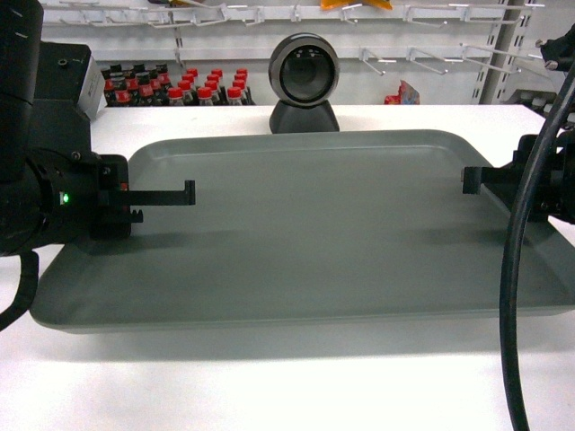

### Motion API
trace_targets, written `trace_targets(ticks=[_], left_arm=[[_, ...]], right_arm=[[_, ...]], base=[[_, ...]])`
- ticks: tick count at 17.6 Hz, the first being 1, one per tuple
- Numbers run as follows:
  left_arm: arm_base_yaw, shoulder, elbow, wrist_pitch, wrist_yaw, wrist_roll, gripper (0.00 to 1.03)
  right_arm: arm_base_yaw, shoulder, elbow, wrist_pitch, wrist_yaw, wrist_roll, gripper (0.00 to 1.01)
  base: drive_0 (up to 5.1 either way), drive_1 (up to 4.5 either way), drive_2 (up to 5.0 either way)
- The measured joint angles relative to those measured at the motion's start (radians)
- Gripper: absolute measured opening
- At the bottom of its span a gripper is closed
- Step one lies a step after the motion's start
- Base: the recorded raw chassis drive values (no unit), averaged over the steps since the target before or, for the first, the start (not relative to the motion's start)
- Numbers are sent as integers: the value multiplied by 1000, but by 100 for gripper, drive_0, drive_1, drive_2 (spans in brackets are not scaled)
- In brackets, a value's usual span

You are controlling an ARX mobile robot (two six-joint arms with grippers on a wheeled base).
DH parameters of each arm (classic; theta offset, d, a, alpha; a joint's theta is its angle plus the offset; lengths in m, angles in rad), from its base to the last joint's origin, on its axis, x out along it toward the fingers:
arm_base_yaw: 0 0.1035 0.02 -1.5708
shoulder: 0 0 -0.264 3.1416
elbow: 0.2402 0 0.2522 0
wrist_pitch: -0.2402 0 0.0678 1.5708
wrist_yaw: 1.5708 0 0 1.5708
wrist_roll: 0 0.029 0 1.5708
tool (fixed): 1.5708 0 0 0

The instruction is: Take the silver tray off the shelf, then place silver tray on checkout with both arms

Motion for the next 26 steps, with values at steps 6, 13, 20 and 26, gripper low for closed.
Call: trace_targets(ticks=[6, 13, 20, 26], left_arm=[[15, 70, 9, 35, 3, 74, 4], [12, 96, 15, 32, -1, 89, 4], [11, 104, 27, 11, -60, 104, 65], [-18, 81, 27, 3, 6, 66, 98]], right_arm=[[47, 53, 41, -113, 104, 38, 3], [63, 70, 45, -114, 145, 43, 3], [88, 79, 42, -94, 122, -19, 59], [80, 79, 39, -87, 109, -24, 98]], base=[[0, 0, 0], [0, 0, 0], [0, 0, 0], [0, 0, 0]])
